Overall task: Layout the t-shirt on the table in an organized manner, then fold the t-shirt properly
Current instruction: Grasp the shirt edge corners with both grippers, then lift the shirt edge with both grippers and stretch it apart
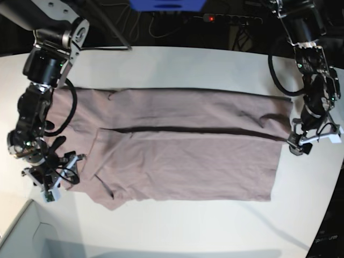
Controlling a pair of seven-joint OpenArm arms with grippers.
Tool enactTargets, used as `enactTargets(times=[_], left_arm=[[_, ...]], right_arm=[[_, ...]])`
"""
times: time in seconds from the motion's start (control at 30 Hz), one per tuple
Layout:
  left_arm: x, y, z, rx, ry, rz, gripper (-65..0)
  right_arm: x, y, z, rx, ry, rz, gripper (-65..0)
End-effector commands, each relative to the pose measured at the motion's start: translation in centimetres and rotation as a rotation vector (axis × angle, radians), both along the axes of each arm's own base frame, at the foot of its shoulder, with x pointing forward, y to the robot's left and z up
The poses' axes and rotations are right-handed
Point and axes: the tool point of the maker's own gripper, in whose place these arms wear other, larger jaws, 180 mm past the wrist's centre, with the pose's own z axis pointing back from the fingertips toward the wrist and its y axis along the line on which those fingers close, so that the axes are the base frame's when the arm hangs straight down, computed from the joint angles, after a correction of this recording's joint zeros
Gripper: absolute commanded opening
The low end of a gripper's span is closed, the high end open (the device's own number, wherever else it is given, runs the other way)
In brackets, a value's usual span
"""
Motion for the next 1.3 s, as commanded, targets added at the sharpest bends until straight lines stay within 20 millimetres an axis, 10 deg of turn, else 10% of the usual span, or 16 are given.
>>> enactTargets(times=[0.0,0.37,0.63,0.97,1.27], left_arm=[[0.4,0.4,1.8,0.025,-0.042,-0.01,-10.3],[-4.5,-0.5,-4.4,-0.041,0.144,-0.02,-9.2],[-4.6,-0.9,-6.4,-0.087,0.191,-0.012,-9.7],[-4.0,-2.8,-6.8,-0.081,0.202,-0.071,-50.1],[-4.4,-2.7,-7.1,-0.086,0.215,-0.073,-65.0]], right_arm=[[0.2,-0.3,1.3,-0.015,-0.041,0.009,-28.5],[-8.7,-0.7,-1.9,-0.109,0.047,0.02,-28.7],[-12.3,-4.7,-4.0,-0.062,0.098,-0.146,-28.7],[-15.7,-9.3,-7.7,-0.021,0.214,-0.275,-28.5],[-18.4,-8.8,-11.1,0.017,0.318,-0.278,-29.6]])
